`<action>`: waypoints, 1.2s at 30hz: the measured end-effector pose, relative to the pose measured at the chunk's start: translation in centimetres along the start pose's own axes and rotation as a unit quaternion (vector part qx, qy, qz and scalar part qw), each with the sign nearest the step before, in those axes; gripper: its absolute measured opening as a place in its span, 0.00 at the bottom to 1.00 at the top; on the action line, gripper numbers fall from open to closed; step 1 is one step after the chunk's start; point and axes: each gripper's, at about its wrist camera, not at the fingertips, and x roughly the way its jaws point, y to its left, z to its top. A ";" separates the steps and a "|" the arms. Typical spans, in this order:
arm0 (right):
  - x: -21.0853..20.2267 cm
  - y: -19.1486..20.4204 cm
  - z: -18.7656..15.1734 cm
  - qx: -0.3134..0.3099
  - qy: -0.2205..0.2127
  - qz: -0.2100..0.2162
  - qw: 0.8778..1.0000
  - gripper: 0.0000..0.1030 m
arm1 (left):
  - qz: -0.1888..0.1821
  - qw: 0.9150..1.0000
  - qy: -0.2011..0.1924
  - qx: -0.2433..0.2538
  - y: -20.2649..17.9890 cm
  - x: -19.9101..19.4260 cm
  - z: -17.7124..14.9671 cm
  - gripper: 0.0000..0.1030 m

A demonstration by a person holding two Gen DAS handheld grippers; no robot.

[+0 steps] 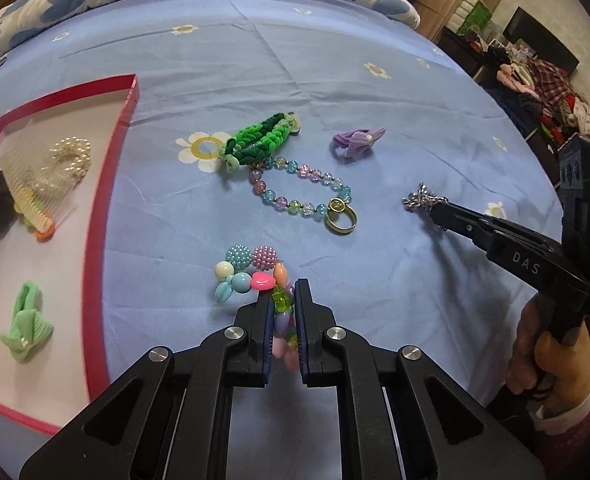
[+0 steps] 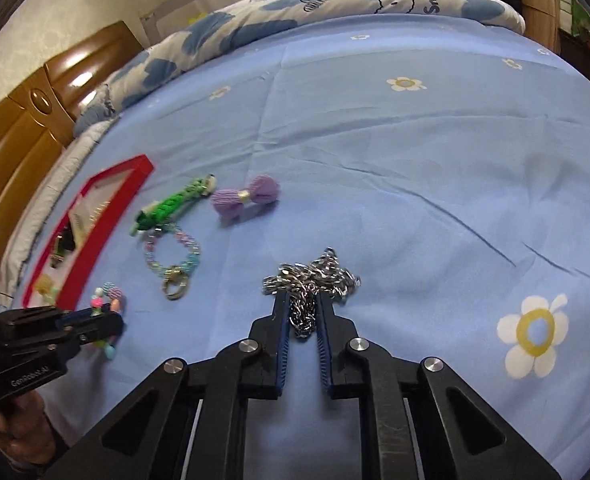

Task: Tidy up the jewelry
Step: 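Grasp the pastel beaded bracelet with left tool while right tool grasps metal chain, then carry bracelet into tray with left tool while right tool carries chain there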

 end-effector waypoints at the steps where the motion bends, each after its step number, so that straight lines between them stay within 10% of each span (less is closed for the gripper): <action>1: -0.3 0.2 0.0 0.000 -0.004 0.005 1.000 0.12 | -0.001 1.000 -0.003 -0.003 0.2 -0.5 -0.1 0.07; 36: -3.0 15.3 3.0 -0.097 -0.037 0.143 0.984 0.12 | 0.038 0.988 -0.097 -0.117 10.2 -10.8 -1.0 0.07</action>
